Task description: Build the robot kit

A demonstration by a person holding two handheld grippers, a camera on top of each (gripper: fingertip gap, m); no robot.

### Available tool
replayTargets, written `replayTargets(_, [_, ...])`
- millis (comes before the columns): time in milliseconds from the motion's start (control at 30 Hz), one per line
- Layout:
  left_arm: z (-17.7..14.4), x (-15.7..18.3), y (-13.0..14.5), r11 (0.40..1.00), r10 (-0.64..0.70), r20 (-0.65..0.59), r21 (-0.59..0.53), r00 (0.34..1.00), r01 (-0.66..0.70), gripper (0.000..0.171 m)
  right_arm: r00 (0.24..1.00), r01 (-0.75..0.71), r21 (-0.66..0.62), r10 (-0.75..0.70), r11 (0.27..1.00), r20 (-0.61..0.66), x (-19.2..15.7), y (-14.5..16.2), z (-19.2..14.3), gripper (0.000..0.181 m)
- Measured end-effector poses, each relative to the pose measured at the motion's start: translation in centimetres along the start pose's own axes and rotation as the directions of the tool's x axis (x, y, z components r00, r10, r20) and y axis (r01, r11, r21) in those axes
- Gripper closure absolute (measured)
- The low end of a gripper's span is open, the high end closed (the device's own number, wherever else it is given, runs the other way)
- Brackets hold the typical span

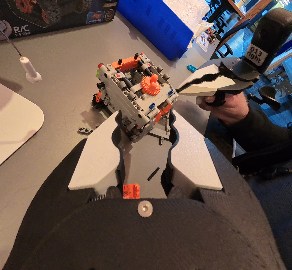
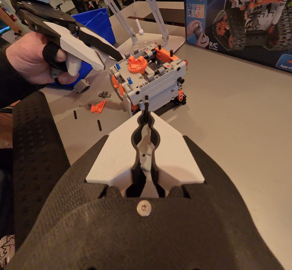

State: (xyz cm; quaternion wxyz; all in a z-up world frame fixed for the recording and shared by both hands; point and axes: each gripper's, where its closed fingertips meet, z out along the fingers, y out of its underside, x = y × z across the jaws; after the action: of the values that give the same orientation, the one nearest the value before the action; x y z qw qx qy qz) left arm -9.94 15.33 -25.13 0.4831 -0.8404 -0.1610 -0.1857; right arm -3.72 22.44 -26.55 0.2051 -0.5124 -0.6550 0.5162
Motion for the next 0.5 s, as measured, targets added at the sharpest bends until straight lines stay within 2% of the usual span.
replayTargets(233, [-0.1,-0.6,-0.5,1.000,0.008,-0.002,0.006,1.000,-0.008,0.114,0.999,0.002,-0.004,-0.002,1.000,0.034,-2.0,0.2,1.1,0.181])
replayTargets(500, [-1.1,-0.6,0.3,1.000,-0.003,0.013,0.004,1.000,0.003,0.114,1.000,-0.017,0.013,0.016,1.000,0.010,-1.2,0.2,0.0,0.181])
